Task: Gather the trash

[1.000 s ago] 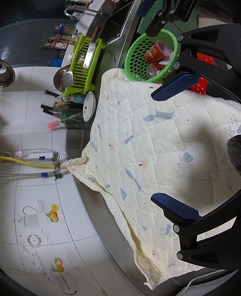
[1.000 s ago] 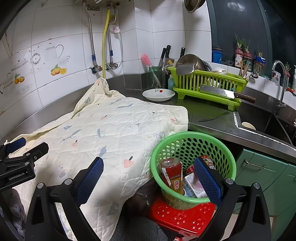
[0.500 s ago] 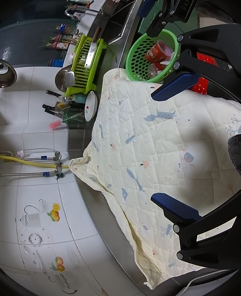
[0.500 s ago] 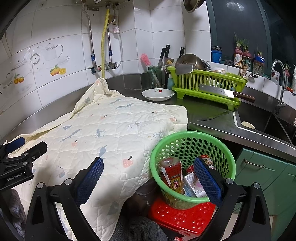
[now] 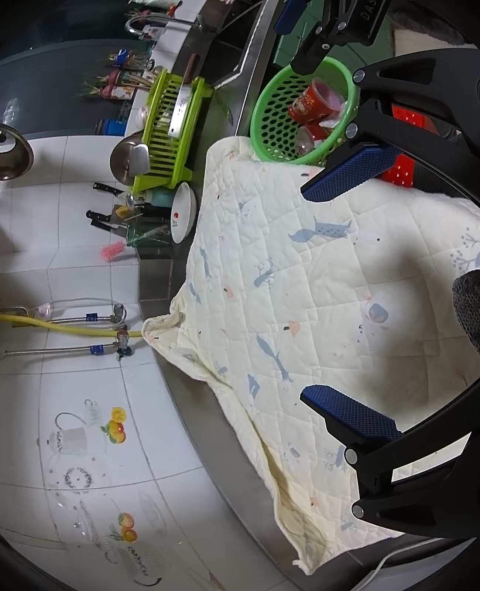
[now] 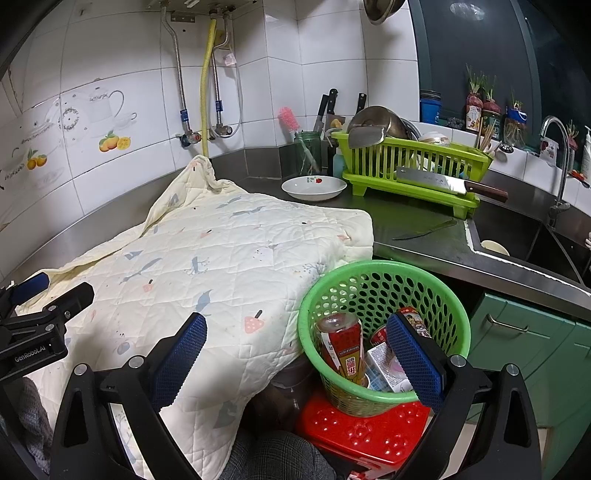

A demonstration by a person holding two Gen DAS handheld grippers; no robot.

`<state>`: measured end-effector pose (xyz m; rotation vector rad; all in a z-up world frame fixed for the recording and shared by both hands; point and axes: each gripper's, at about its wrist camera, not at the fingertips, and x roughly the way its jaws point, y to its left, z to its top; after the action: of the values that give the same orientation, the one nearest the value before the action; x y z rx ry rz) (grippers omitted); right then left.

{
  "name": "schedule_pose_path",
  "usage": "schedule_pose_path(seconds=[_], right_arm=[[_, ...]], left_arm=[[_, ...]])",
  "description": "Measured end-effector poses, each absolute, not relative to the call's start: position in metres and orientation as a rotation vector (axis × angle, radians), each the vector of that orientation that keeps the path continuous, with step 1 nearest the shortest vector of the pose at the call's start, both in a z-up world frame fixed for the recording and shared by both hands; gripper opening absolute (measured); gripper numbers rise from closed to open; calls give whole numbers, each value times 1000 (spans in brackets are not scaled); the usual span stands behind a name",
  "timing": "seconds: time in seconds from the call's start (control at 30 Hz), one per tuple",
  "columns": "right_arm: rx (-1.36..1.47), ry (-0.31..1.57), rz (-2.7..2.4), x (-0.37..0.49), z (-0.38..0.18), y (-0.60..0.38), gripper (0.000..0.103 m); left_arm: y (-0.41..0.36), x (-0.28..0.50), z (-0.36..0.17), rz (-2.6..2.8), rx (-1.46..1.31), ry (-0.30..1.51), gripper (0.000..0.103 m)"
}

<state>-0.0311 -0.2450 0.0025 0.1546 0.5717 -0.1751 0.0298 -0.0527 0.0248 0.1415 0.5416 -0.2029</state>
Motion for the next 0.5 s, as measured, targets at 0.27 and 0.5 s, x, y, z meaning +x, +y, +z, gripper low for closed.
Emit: schedule_pose_path(seconds=[0.27,0.5], right_arm=[[155,574,-174,-31,3,-245,95],[154,572,-176,-32,2,-246,95]], left_arm=[[-57,23,28,-238,150,515,98],[-57,20,29,-273,143,505,98]])
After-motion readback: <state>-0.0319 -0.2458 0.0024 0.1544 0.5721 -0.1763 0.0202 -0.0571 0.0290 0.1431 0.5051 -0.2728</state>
